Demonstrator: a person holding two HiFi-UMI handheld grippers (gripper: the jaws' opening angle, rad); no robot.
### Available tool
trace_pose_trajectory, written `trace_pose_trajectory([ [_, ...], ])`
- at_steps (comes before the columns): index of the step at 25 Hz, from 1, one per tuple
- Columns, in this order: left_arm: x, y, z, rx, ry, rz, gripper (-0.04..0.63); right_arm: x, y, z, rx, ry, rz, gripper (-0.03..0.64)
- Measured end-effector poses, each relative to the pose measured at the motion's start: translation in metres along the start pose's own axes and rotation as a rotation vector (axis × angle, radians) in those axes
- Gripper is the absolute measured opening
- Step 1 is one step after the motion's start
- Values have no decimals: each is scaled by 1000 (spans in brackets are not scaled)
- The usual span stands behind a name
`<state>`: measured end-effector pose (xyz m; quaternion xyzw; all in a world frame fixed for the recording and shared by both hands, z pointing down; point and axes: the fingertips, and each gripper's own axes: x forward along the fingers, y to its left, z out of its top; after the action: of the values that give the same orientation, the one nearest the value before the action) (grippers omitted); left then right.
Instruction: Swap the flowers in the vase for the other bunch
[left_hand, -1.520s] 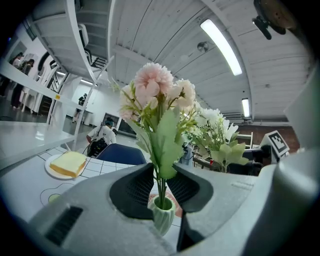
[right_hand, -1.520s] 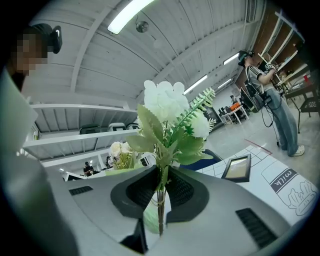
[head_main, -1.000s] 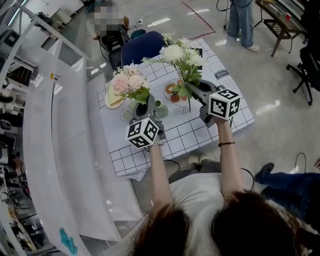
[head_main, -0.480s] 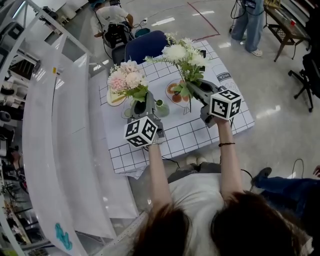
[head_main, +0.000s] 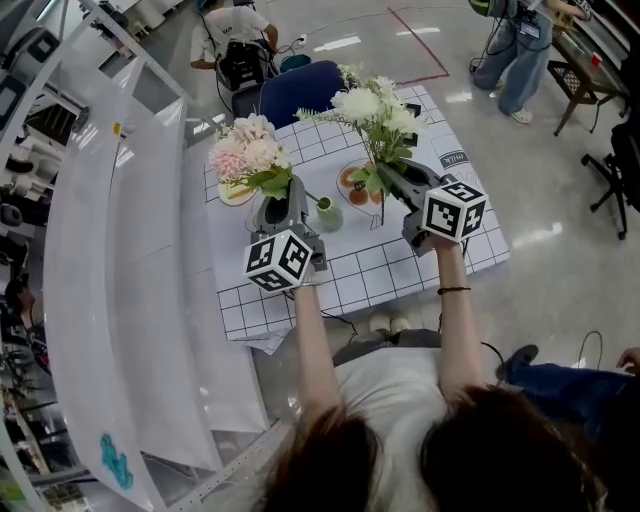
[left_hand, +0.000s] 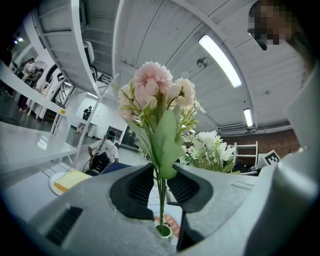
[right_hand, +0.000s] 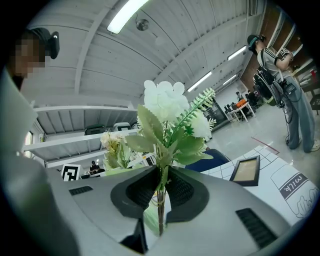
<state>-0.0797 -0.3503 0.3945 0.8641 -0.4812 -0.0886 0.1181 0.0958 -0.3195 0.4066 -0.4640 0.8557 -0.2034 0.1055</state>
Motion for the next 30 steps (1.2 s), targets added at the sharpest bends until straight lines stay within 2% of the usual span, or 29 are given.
trace_pose_trajectory([
  [17, -18, 8, 28, -7, -78, 34, 89, 6, 6, -4, 11, 8, 31, 44],
  [30, -36, 21, 35, 15, -84, 87, 89, 14, 14, -10, 23, 21, 58, 44],
])
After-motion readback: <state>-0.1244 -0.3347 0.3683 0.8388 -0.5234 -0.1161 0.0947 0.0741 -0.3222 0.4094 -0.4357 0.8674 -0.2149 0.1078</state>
